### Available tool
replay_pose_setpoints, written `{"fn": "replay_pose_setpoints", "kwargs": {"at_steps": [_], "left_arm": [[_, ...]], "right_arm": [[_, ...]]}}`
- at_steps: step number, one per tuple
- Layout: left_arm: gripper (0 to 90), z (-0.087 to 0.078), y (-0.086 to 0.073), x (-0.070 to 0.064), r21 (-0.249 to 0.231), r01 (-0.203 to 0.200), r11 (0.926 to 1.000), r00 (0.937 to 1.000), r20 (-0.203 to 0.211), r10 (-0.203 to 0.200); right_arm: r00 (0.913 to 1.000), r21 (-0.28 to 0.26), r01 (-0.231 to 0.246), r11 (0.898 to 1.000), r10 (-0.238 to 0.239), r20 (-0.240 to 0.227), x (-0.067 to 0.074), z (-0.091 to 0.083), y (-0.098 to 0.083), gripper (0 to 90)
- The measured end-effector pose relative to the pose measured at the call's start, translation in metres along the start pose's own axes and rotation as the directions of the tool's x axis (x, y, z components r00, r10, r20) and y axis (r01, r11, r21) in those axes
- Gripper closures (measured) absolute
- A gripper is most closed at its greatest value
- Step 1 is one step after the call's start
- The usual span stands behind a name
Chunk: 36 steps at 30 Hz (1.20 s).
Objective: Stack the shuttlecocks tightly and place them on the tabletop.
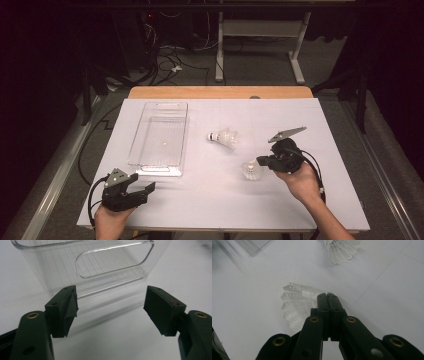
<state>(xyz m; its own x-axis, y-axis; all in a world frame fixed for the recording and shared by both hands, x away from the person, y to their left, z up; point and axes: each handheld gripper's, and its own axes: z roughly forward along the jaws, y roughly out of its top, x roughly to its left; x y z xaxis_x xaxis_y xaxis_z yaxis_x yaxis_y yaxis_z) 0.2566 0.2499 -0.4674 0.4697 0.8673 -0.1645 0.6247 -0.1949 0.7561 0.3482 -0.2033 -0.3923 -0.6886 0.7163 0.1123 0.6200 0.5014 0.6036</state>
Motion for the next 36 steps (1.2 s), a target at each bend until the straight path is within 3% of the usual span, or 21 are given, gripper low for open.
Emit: {"fn": "replay_pose_setpoints", "kwargs": {"at_steps": [17,27,36], "left_arm": [[28.2,0.000,0.000,0.000,0.000,-0.001,1.0000,1.0000,0.003,0.001],[28.1,0.000,0.000,-0.001,0.003,-0.001,1.0000,1.0000,0.005,0.001],[28.1,-0.001,-0.001,0.000,-0.002,0.005,1.0000,1.0000,0.003,-0.005]], "right_arm": [[0.9982,0.016,0.023,1.000,-0.022,-0.056,0.015,0.026,0.023,90.0],[0.9983,0.018,0.014,1.000,-0.013,-0.058,0.014,0.036,0.029,90.0],[0.9998,0.002,-0.008,1.000,0.008,-0.017,0.006,0.036,0.028,90.0]]}}
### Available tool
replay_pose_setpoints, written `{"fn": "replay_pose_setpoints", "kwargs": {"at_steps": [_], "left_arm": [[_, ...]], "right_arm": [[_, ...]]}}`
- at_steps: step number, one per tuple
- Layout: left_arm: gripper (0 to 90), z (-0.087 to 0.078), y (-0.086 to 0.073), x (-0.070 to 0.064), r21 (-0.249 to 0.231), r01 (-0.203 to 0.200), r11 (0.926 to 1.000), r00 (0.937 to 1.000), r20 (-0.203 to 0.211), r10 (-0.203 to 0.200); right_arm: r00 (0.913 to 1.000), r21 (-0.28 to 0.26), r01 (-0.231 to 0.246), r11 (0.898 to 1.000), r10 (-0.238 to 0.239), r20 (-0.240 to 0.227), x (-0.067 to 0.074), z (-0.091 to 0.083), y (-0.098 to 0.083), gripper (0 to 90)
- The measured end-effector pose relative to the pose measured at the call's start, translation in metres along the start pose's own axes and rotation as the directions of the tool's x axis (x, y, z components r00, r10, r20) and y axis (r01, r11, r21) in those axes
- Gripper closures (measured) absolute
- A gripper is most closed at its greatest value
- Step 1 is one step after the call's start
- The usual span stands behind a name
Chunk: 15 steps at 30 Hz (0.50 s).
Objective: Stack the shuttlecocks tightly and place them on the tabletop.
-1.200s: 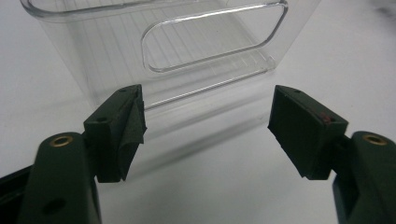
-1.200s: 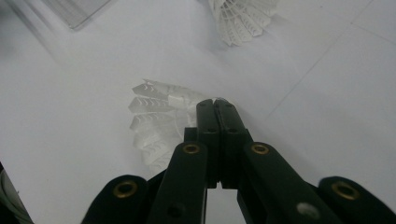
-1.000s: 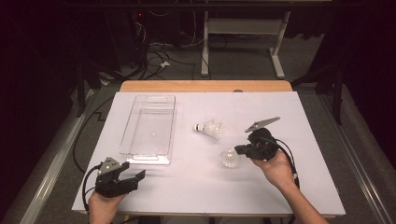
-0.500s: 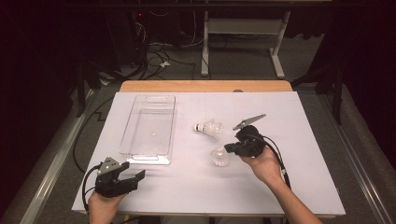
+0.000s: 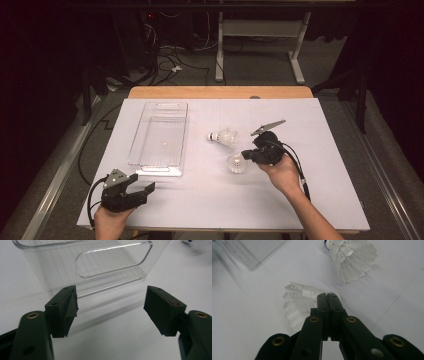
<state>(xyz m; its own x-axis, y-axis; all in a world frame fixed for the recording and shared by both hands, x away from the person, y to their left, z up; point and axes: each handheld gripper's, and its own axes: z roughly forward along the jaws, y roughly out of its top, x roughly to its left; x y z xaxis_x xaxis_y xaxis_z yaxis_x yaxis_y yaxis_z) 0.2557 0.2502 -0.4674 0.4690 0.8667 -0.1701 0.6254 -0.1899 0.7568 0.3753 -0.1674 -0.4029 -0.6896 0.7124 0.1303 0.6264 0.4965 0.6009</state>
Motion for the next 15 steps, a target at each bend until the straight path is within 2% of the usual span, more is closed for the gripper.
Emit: {"fn": "replay_pose_setpoints", "kwargs": {"at_steps": [15], "left_arm": [[28.2,-0.0006,0.0000,-0.0004,-0.003,-0.003,1.0000,1.0000,-0.001,0.003]], "right_arm": [[0.9993,-0.014,0.006,1.000,-0.005,0.037,-0.0093,0.0003,-0.0031,86.8]]}}
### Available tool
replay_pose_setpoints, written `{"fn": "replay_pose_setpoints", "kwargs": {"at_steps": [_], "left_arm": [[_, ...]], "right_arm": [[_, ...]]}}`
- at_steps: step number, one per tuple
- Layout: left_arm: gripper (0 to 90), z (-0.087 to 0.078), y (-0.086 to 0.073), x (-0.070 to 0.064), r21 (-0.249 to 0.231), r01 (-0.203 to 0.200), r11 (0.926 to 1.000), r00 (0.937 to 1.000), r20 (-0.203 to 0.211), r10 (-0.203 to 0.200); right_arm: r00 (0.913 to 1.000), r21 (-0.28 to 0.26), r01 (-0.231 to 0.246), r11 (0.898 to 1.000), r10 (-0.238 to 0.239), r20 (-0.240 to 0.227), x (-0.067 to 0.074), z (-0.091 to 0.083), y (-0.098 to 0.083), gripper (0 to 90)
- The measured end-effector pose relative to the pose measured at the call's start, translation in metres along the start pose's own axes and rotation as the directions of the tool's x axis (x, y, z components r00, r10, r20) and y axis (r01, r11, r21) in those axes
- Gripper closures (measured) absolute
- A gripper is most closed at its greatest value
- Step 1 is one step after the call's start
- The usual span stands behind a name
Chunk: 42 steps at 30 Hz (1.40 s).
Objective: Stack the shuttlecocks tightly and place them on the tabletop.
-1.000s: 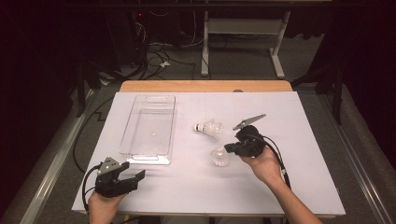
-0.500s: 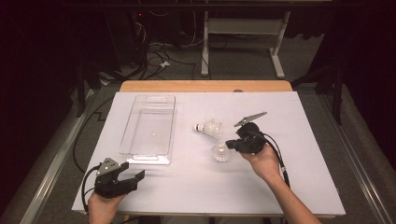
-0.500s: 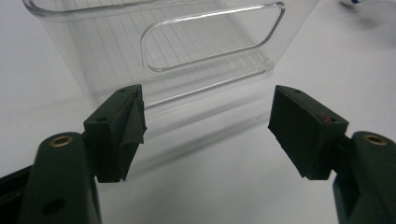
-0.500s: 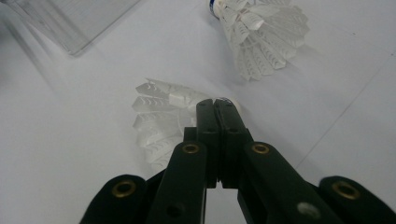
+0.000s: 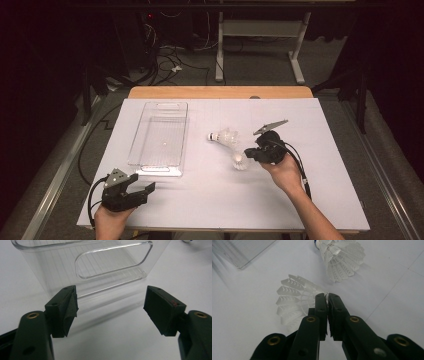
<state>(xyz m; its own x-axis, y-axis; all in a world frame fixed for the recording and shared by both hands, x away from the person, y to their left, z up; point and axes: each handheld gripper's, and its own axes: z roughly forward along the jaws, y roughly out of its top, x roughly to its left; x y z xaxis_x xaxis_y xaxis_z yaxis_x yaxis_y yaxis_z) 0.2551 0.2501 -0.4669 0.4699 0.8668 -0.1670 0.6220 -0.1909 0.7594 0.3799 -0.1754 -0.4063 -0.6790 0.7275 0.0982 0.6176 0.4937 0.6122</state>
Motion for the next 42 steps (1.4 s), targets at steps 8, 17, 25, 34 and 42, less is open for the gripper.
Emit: {"fn": "replay_pose_setpoints", "kwargs": {"at_steps": [8,17,25,34,42], "left_arm": [[28.1,0.000,0.000,0.000,-0.001,0.003,1.0000,1.0000,0.001,-0.003],[28.1,-0.001,0.001,0.001,-0.003,-0.001,1.0000,1.0000,0.001,0.001],[28.1,-0.001,0.001,0.001,-0.007,-0.002,1.0000,1.0000,0.000,0.002],[28.1,-0.001,0.001,0.001,-0.004,-0.005,1.0000,1.0000,0.003,0.005],[28.1,0.000,0.001,0.001,-0.004,-0.001,1.0000,1.0000,0.003,0.001]], "right_arm": [[0.9999,-0.005,-0.012,1.000,0.012,0.010,-0.004,0.000,-0.003,85.4],[0.9994,-0.009,-0.030,1.000,0.030,0.015,-0.009,0.000,-0.006,84.3],[0.9983,-0.005,-0.049,0.999,0.049,0.031,-0.015,0.003,-0.008,80.9],[0.9953,-0.008,-0.088,0.996,0.088,0.039,-0.023,0.008,-0.015,80.2],[0.9940,-0.006,-0.099,0.995,0.099,0.047,-0.028,0.010,-0.017,81.3]]}}
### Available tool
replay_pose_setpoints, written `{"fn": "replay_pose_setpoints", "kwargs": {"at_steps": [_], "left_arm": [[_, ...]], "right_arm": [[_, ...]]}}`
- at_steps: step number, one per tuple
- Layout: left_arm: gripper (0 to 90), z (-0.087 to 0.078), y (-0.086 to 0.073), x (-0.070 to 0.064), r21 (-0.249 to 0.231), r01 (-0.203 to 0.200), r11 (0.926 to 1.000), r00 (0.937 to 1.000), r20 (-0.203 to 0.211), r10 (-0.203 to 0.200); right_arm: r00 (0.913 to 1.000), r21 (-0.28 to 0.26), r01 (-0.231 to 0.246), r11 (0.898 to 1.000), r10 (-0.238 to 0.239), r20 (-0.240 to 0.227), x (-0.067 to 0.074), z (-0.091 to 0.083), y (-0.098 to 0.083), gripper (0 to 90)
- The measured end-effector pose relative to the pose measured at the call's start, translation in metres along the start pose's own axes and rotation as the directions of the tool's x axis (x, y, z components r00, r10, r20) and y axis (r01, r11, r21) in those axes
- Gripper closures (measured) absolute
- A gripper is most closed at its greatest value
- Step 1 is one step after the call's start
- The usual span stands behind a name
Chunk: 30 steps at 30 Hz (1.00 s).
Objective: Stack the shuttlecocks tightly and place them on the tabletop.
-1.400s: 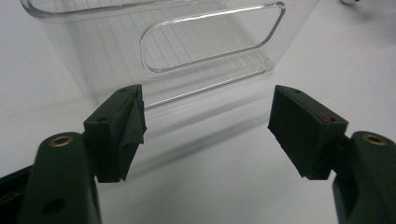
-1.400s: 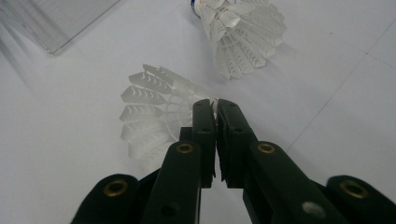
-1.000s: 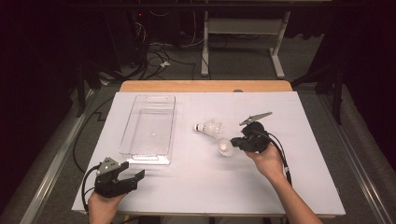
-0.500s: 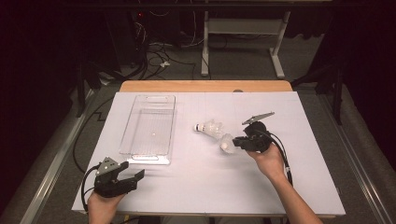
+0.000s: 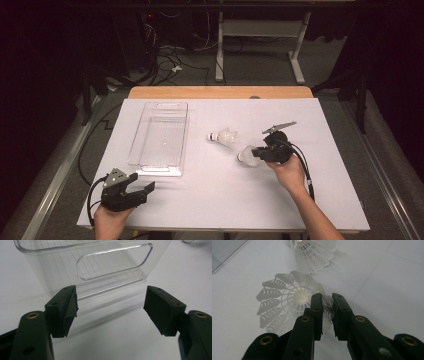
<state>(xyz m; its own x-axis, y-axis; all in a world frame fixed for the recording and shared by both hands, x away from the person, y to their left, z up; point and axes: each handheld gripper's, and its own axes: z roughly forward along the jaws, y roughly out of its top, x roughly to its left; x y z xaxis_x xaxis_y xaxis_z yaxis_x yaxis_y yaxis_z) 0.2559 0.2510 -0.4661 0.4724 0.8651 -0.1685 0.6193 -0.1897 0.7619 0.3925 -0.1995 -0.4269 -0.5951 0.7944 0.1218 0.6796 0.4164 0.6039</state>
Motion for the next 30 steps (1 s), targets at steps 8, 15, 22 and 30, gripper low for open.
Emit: {"fn": "replay_pose_setpoints", "kwargs": {"at_steps": [8,15,22,30], "left_arm": [[28.1,-0.0008,-0.0001,0.0000,-0.001,-0.004,1.0000,1.0000,0.000,0.004],[28.1,-0.0008,0.0000,0.0006,0.000,-0.008,1.0000,1.0000,0.000,0.008],[28.1,-0.0007,0.0000,0.0004,0.002,-0.010,0.9999,0.9999,-0.001,0.010],[28.1,-0.0013,-0.0001,0.0008,-0.001,-0.009,1.0000,1.0000,-0.002,0.009]], "right_arm": [[1.0000,-0.005,-0.006,1.000,0.006,0.001,-0.0024,0.0015,-0.0010,82.1],[0.9997,-0.002,-0.024,1.000,0.024,0.003,-0.0065,0.0041,-0.0018,82.1],[0.9997,-0.003,-0.024,1.000,0.024,0.003,-0.0074,0.0047,-0.0015,81.9],[0.9994,0.002,-0.029,1.000,0.029,0.020,-0.0092,0.0071,-0.0017,79.4]]}}
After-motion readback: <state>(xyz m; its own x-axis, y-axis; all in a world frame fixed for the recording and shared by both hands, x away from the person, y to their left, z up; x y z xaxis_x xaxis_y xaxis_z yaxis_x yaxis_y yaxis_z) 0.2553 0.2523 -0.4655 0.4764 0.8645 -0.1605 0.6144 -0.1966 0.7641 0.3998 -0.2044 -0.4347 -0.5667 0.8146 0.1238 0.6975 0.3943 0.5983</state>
